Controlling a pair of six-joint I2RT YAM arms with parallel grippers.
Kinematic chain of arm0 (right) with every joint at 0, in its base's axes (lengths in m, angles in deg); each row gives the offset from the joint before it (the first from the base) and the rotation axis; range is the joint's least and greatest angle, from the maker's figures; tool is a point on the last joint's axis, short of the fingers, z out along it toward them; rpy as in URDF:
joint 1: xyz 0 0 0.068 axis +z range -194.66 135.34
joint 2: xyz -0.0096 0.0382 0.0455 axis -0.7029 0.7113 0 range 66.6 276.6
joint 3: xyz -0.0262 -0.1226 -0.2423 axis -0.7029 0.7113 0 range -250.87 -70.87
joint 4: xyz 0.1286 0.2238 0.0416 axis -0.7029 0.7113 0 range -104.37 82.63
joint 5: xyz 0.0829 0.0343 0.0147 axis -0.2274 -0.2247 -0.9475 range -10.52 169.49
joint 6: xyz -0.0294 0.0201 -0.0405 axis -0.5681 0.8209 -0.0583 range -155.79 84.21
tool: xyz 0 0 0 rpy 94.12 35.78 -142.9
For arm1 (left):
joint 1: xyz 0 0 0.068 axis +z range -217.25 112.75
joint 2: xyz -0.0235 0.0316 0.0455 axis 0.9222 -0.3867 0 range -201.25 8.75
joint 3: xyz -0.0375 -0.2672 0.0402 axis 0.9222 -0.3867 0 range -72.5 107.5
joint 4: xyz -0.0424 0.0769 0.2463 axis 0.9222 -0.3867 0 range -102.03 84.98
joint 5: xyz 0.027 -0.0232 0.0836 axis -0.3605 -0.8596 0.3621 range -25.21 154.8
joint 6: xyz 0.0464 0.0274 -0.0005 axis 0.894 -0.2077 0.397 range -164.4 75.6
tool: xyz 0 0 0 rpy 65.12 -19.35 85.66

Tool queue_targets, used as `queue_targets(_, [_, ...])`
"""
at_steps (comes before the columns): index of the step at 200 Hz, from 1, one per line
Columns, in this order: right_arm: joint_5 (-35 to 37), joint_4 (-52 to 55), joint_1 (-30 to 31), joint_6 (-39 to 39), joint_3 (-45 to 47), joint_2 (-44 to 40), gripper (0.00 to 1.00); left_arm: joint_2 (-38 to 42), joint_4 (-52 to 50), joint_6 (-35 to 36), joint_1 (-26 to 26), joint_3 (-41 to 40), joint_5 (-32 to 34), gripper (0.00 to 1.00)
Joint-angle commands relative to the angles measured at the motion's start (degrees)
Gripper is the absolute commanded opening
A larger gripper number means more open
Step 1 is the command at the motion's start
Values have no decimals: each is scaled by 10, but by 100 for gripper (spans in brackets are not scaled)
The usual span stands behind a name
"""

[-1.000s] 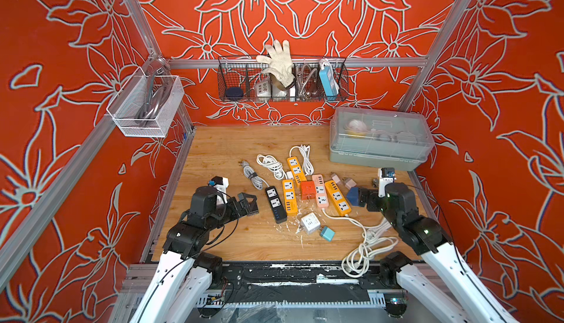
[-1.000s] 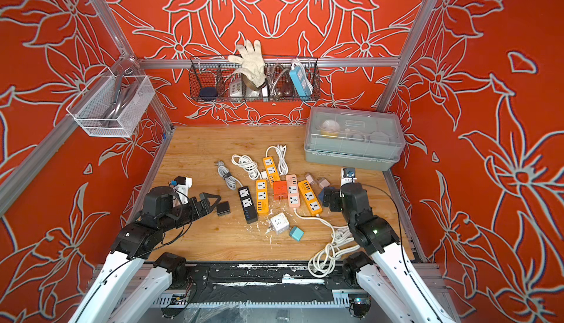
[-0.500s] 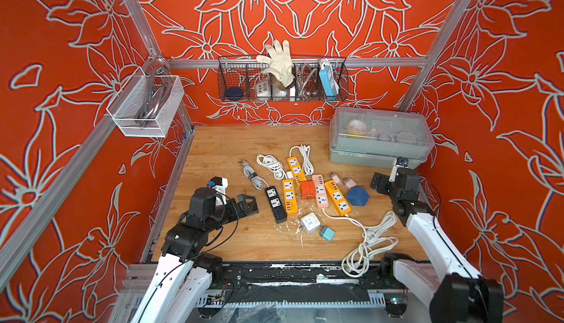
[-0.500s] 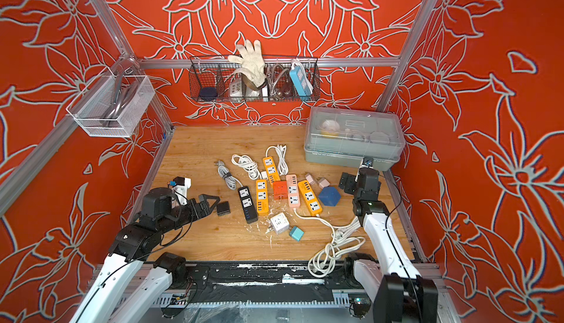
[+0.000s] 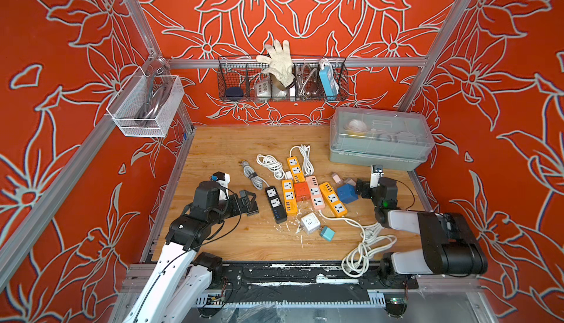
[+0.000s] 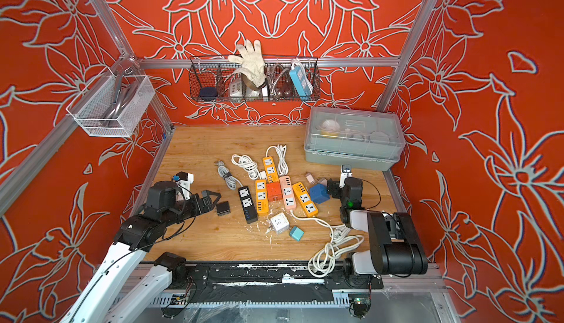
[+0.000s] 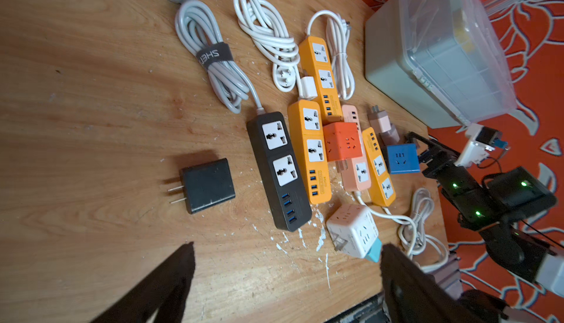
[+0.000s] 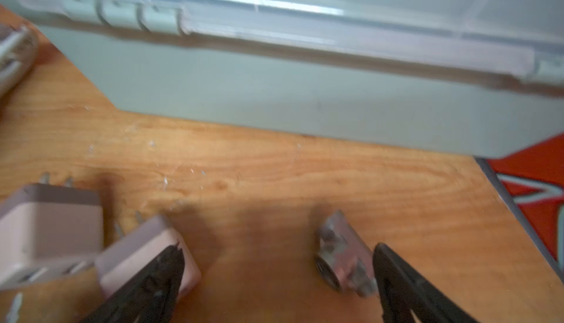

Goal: Pull the plug off the socket
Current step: Move the plug to the center of the board, then reset both arms

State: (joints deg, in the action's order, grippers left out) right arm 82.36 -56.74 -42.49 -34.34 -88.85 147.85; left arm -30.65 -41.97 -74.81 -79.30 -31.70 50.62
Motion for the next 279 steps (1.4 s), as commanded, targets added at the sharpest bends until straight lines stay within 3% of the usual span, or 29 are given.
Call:
queue_targets(1, [27,-30,0,-19,-5,-1,100,-44,57,49,-3,20,77,95])
queue_targets(8, [27,-73,0,-18,1,11,100,-59,74,64,-3,21,103,97])
queue_targets(19, [28,-10,0,-17,-11,-9,100,-85,109,101,-2,17,142,99])
queue_targets(32, [27,-60,1,-19,-1,7,100,-121,151,154,-2,12,197,98])
queue_targets(63, [27,-26,1,-20,-8,-4,100,-241,304,280,17,-33,315,98])
queue_targets(85, [27,-23,2,-20,-9,-5,100,-335,429,292,65,-65,276,98])
queue_targets(95, [26,-32,1,-20,-7,-2,100,-373,550,274,84,-104,235,98])
queue_targets(101, [27,-27,1,-20,-8,-3,100,-396,618,298,92,-125,216,98])
queue_targets(106, [27,-24,1,-20,-8,-5,100,-398,590,317,91,-111,215,98])
queue_targets(117, [26,-29,1,-20,-8,-3,100,-417,697,308,114,-153,195,98])
queue_targets(125, [26,-24,1,-20,-9,-4,100,-400,723,294,146,-186,133,98])
queue_targets(137, [26,-26,1,-20,-8,-3,100,-426,870,287,159,-246,117,98])
queue_targets(148, [26,-27,1,-20,-8,-3,100,-407,783,293,155,-223,119,98])
queue_targets(160, [26,-25,1,-20,-8,-4,100,-419,830,294,149,-234,131,98])
queue_targets(219, [30,-33,2,-20,-4,-5,100,-411,800,301,136,-224,150,98])
queue_targets(252, [89,-115,1,5,49,-21,100,-411,800,302,136,-224,151,98])
queue_targets(279, [97,-145,0,9,68,-24,100,-411,800,302,135,-224,152,98])
